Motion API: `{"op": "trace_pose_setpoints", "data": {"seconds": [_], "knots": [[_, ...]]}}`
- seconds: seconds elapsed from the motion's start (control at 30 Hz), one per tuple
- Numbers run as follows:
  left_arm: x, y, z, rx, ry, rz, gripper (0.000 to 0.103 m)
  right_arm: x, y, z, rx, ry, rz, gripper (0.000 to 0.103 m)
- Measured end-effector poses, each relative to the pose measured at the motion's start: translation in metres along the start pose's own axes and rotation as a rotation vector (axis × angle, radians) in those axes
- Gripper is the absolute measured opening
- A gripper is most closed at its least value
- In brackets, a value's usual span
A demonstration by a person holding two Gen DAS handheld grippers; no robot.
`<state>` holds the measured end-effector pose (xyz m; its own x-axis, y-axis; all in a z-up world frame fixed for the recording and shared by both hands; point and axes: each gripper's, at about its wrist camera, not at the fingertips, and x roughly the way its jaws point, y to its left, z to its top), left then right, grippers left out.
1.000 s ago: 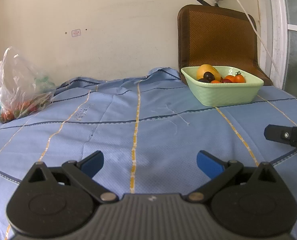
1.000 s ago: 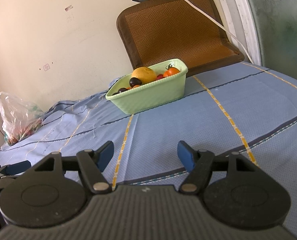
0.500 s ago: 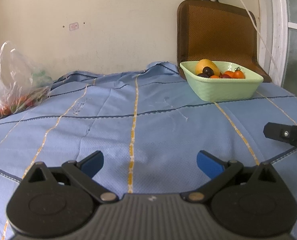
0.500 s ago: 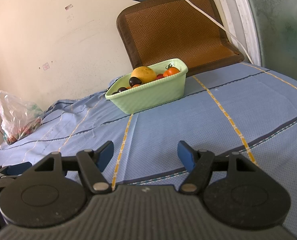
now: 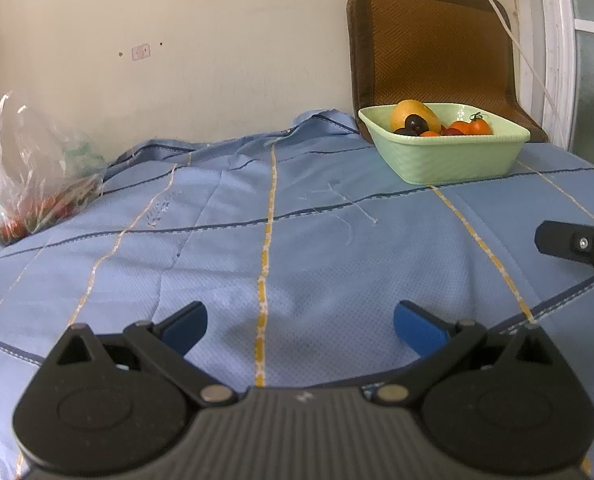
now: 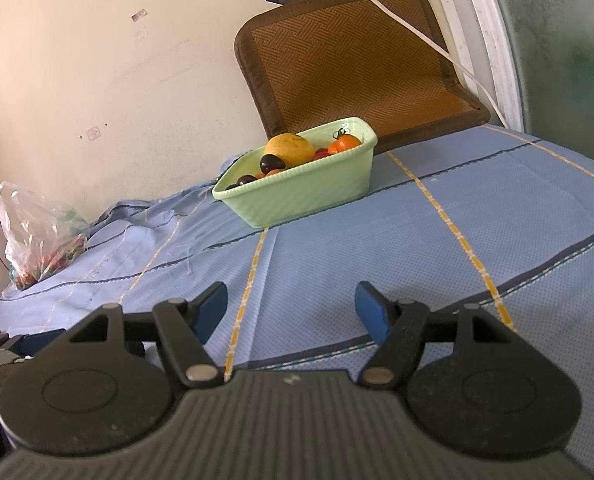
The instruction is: Organize fruits
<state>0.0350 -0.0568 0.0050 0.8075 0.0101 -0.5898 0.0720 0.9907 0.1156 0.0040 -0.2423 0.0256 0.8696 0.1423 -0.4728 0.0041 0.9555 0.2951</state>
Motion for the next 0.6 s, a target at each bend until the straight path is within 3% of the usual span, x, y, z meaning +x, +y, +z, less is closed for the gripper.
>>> {"op": "trace_pose_setpoints", "data": {"seconds": [0.6], "knots": [[0.0,0.0008,0.0003,-0.001,-0.001,0.004,0.103,-0.0003,0.0006,0.0,0.001,-0.002,0.004,0.073]]}}
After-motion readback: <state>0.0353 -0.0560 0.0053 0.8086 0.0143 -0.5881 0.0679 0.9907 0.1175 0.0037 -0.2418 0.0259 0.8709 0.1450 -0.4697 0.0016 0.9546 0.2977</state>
